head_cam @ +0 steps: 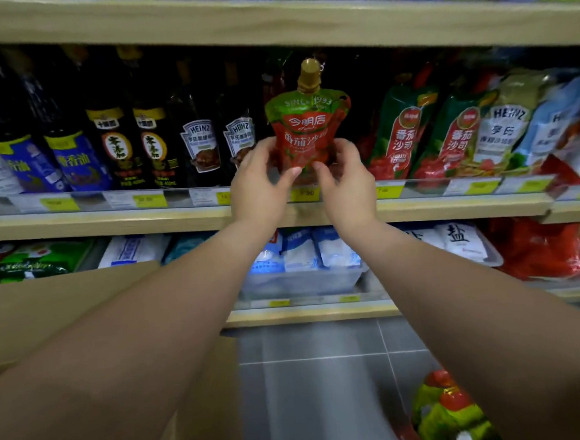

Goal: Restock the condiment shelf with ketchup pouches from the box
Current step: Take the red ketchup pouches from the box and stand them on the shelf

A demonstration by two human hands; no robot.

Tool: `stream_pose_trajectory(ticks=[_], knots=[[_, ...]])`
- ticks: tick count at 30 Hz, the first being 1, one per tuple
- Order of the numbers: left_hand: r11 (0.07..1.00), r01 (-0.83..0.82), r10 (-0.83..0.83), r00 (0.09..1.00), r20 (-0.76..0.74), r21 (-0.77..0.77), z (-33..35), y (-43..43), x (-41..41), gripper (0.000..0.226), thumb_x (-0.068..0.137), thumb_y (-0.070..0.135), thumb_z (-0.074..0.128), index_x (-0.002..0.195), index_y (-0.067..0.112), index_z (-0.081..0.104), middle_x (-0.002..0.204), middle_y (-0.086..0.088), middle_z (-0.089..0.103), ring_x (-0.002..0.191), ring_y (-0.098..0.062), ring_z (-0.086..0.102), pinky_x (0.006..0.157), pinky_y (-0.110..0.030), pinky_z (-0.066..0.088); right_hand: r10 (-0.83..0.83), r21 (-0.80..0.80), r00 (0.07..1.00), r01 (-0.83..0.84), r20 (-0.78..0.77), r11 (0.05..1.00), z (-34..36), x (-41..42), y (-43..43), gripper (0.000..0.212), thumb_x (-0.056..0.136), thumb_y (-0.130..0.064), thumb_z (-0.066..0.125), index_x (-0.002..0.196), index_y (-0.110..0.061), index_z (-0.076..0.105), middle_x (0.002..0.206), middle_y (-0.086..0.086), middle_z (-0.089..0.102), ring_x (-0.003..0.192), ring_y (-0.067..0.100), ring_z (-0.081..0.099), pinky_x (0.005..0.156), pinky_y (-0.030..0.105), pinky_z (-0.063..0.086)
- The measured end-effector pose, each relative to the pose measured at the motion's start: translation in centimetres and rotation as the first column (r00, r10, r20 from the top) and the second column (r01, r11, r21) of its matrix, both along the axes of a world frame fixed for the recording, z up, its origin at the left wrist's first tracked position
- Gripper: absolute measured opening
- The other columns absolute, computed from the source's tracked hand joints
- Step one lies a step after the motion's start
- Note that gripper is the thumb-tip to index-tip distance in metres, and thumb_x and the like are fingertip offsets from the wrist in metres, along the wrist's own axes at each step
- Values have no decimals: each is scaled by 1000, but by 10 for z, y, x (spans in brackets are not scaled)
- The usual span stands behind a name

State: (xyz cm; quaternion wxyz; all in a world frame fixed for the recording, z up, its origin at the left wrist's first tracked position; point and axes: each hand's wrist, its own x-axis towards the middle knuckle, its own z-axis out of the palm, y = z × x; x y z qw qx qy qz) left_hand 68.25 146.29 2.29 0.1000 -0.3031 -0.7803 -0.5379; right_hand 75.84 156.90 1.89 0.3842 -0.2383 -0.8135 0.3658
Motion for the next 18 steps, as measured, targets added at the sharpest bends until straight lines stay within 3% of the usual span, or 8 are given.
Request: stream_pose_trajectory(ticks=[7,14,18], knots=[[994,-89,88,996,-12,-63,-11,28,-21,43,84,32,64,124,25,52,115,1,63,98,-13,57,78,-24,39,45,62,995,-50,90,997,-9,-19,26,37,95,-27,46,131,-19,43,103,8,66,89,23,62,71,32,48],[959,-147,157,987,23,-242,-16,44,-28,46,86,28,62,130,24,48,115,-5,66,104,-25,61,86,-37,50,27,137,969,-62,246,989,-15,-31,39,40,94,-28,46,133,-21,43,108,7,66,95,28,62,76,38,51],[930,-174,173,984,-32,-325,-16,45,-25,47,86,30,61,130,19,48,113,-6,67,103,-28,62,83,-36,50,51,188,958,-107,281,976,-15,-27,42,48,94,-27,46,140,-19,36,115,9,65,101,29,60,83,43,51]])
